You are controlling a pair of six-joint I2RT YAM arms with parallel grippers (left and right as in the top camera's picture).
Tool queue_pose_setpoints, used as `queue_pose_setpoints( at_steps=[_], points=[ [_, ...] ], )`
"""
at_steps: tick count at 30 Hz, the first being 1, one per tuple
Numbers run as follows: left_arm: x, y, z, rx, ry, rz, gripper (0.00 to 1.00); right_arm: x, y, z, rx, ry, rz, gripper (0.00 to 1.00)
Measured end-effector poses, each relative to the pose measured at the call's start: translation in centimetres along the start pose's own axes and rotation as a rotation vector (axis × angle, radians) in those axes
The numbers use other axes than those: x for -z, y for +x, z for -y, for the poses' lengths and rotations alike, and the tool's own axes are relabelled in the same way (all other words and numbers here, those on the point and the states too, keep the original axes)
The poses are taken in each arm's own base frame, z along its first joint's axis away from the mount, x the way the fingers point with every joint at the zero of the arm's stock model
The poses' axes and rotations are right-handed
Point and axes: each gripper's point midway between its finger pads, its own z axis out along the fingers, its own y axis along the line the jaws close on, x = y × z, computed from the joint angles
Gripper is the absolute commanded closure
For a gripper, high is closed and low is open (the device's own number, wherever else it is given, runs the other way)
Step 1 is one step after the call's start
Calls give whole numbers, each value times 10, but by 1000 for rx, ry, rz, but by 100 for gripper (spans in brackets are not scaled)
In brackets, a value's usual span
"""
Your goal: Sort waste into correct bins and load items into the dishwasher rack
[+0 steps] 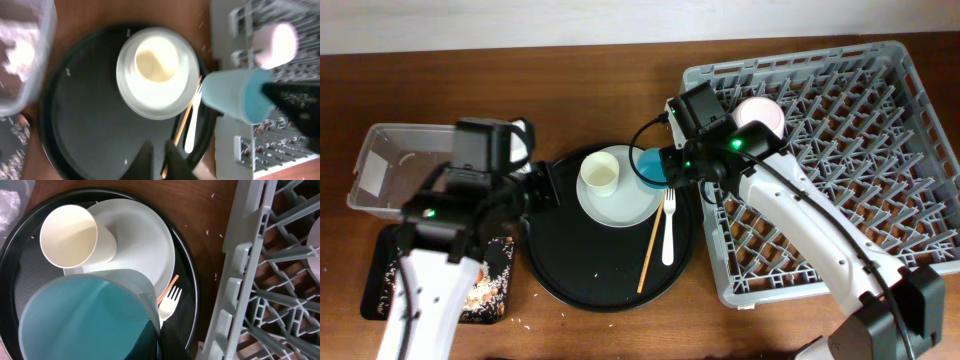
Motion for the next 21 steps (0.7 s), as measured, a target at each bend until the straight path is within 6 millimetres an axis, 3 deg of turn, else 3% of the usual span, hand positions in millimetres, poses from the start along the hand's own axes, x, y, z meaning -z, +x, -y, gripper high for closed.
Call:
queue_pose_setpoints(
  at_steps=[2,3,5,8,11,14,16,17,18,21],
  points=[
    [-42,17,-2,71,7,-59,60,0,1,-2,-4,-12,-4,96],
    [-58,12,17,61,93,-39,58,0,1,-4,-4,-22,-7,96],
    [-69,23,51,9,188,-67,56,0,1,-5,-4,-27,-7,96],
    [-100,37,67,-24,187,-121,52,0,2,-5,-4,-29,-9,96],
    [-129,34,66,-3,180,-137,53,0,1,2,-10,1,-5,96],
    [-130,28,59,-4,153,-112,50,0,1,0,-9,-11,-4,96],
    [-114,12,49,10,140,-54,50,-2,-2,-4,-16,-28,3,96],
    [-88,-5,27,48,103,16,50,-6,-1,-4,-24,-30,-7,96],
    [-79,-11,19,62,80,42,50,-14,-1,-4,-26,-31,-15,96],
    [-73,-14,-18,101,-26,44,49,-50,4,-2,-31,-20,-70,96]
  ],
)
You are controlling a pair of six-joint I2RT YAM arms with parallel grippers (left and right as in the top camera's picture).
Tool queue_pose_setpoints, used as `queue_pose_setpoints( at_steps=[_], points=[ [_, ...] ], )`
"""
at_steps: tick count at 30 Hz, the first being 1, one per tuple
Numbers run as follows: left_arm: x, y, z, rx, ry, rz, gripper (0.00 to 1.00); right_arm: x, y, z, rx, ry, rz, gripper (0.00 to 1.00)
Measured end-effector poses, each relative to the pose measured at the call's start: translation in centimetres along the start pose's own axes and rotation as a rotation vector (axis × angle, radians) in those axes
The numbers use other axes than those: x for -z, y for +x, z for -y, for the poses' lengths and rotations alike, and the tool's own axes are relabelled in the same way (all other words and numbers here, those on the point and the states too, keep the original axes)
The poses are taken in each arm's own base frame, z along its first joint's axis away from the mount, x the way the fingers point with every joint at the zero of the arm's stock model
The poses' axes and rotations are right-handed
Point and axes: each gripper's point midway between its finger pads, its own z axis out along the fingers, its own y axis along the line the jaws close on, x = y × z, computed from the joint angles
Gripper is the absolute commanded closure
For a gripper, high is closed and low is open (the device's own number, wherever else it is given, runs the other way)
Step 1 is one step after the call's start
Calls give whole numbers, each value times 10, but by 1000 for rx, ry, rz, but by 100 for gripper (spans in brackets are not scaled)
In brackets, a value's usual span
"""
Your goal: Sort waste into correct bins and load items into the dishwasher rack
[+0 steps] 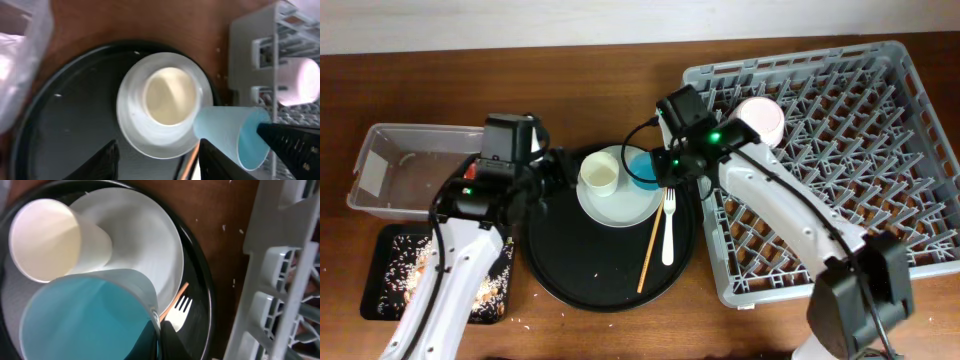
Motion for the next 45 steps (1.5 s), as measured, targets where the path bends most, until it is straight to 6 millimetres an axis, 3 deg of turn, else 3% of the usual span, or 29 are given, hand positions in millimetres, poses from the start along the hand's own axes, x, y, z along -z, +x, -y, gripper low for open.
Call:
queue_pose_setpoints(
  at_steps=[2,6,8,9,10,13,14,15,17,19,20,23,27,30,32,36,37,43,45],
  points=[
    [1,-1,-9,-20,-31,1,49,-6,-1,0,0,-1,-1,96],
    [1,1,-14,-44,-53,-7,48,-38,5,3,-3,4,-50,95],
    [1,2,-14,-47,-55,-10,48,-50,10,5,-7,10,-75,87],
    [1,2,-15,-47,-57,-10,48,-50,9,5,-7,9,-73,78],
    [1,3,-15,-46,-61,-13,44,-50,9,4,-15,9,-71,64],
    [1,5,-17,-51,-70,-23,27,-50,8,4,-7,5,-68,49],
    [1,7,-18,-53,-74,-31,27,-50,8,3,-9,3,-68,40],
    [1,8,-19,-54,-76,-33,27,-50,8,3,-9,0,-68,39],
    [1,8,-19,-54,-77,-36,29,-36,-3,-1,-8,-2,-58,39],
    [0,9,-20,-53,-79,-41,30,-1,-23,-9,-4,-13,-16,40],
    [-6,10,-24,-51,-97,-50,33,17,-22,-9,-5,-7,-27,40],
    [-52,14,-36,-40,-141,-121,36,57,-12,1,-5,62,-30,40],
    [-84,14,-36,-40,-127,-140,36,63,-2,18,-4,154,-61,40],
    [-104,20,-17,-89,-90,-140,37,64,-3,21,-3,169,-57,40],
    [-107,23,-10,-107,-78,-139,52,64,-3,21,-3,170,-57,40],
    [-126,36,-23,-104,-119,-195,82,64,-3,21,-3,173,-55,40],
    [-127,35,-23,-106,-117,-191,99,64,-3,21,-2,173,-56,40],
    [-126,32,-26,-96,-122,-190,100,64,-3,21,-3,172,-56,34],
    [-107,19,-33,-56,-126,-183,100,64,-4,23,-26,138,-61,27]
  ],
)
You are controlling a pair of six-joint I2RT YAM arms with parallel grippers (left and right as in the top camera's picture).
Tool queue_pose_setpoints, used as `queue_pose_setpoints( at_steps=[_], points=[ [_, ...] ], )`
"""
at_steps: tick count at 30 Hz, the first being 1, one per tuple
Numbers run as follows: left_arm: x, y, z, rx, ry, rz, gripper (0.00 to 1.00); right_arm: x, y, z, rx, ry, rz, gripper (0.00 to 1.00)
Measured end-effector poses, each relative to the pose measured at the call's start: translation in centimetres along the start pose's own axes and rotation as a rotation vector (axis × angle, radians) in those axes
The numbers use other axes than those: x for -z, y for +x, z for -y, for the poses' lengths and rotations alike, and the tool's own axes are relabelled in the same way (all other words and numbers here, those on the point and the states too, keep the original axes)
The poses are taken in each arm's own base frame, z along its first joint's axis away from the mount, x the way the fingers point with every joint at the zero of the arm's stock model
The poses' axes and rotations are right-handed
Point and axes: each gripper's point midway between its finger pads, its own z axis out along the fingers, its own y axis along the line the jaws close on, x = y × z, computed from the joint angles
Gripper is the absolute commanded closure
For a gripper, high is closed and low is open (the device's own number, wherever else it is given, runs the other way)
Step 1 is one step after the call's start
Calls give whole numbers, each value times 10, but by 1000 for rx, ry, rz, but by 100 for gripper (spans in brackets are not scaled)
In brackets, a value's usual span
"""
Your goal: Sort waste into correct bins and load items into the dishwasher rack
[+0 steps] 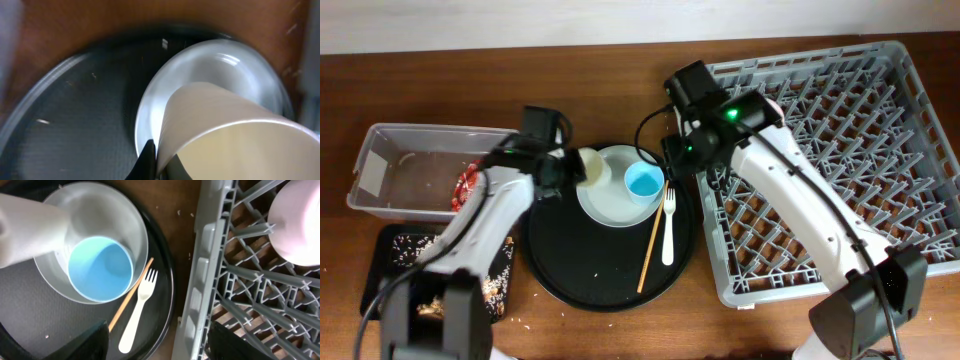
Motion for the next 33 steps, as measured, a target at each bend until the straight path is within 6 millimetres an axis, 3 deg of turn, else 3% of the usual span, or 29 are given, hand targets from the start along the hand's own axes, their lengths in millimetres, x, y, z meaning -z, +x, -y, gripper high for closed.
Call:
queue_pose_setpoints(
  at_steps=[2,4,5,7,11,14,18,24,30,33],
  points=[
    [74,-35,8,-2,113,159,100,12,-2,11,-58,-124,-3,25],
    [178,-51,26,-99,304,370,100,49,-2,16,-38,-316,45,2],
    [210,-46,36,-147,396,412,100,78,2,11,16,-467,88,0],
    [237,-28,57,-237,609,379,100,129,20,-7,151,-767,160,0],
    [238,-7,99,-443,958,249,100,173,34,-29,372,-1046,317,0],
    [233,9,130,-581,1236,141,100,182,39,-46,506,-1101,386,1],
    [224,25,153,-678,1390,65,100,186,52,-74,655,-1148,400,3],
    [225,30,158,-697,1397,59,100,181,52,-75,694,-1117,405,3],
    [215,32,164,-700,1359,58,100,161,55,-64,751,-968,355,0],
    [227,52,177,-752,1451,2,100,144,58,-56,772,-874,292,1]
  ],
)
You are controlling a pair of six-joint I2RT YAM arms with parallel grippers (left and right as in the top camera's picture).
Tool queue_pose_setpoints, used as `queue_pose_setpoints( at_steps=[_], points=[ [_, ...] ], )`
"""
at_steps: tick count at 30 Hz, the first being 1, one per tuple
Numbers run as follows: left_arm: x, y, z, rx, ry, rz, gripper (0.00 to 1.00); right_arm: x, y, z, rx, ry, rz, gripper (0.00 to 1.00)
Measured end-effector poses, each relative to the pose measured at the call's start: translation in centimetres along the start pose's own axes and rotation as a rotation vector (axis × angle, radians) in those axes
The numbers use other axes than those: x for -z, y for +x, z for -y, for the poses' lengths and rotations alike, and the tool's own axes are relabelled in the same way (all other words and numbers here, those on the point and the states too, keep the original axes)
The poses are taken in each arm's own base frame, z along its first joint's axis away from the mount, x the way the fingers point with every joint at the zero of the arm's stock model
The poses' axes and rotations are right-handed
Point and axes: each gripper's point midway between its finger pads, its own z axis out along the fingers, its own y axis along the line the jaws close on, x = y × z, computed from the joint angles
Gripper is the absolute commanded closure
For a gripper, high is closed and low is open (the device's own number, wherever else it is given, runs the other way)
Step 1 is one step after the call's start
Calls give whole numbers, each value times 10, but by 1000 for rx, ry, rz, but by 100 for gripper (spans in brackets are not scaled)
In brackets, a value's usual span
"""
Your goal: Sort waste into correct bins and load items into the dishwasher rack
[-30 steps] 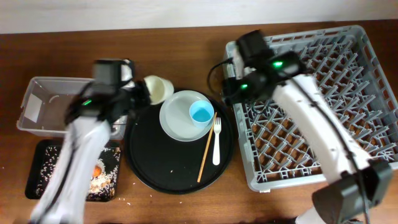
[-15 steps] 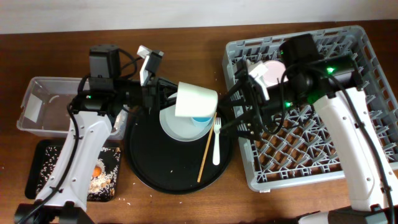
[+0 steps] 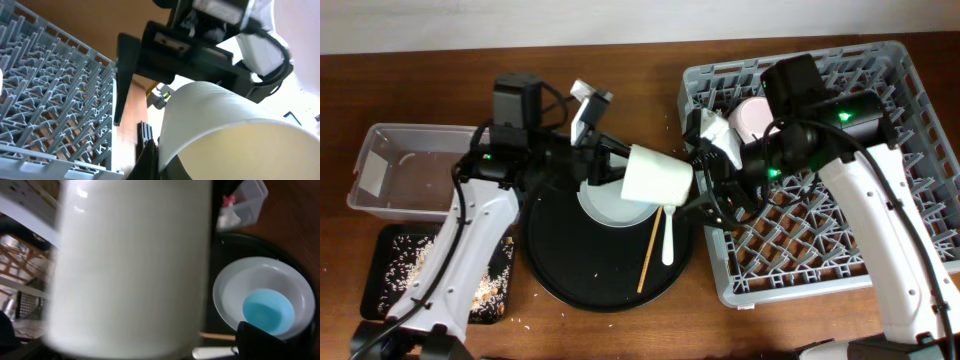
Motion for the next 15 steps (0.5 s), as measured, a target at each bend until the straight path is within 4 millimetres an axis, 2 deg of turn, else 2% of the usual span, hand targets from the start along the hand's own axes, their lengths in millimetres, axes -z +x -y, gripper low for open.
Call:
queue_pose_setpoints(
  at_steps=[3,4,8,11,13,15],
  points=[
    [8,-3,-2,0,-9,16,100,11,6,13,-35,46,3,1],
    [8,-3,-2,0,-9,16,100,14,1,12,-41,33,41,1],
    [8,-3,-2,0,-8,15,100,17,-22,-4,-27,-69,172,1],
    [8,-3,-2,0,-8,15,100,19,-30,-8,-3,-94,213,1],
    [8,-3,-2,0,-8,15,100,13,-37,-14,42,-119,226,0],
    [8,-3,-1,1,-6,15,100,6,-42,-21,78,-140,224,7]
  ],
)
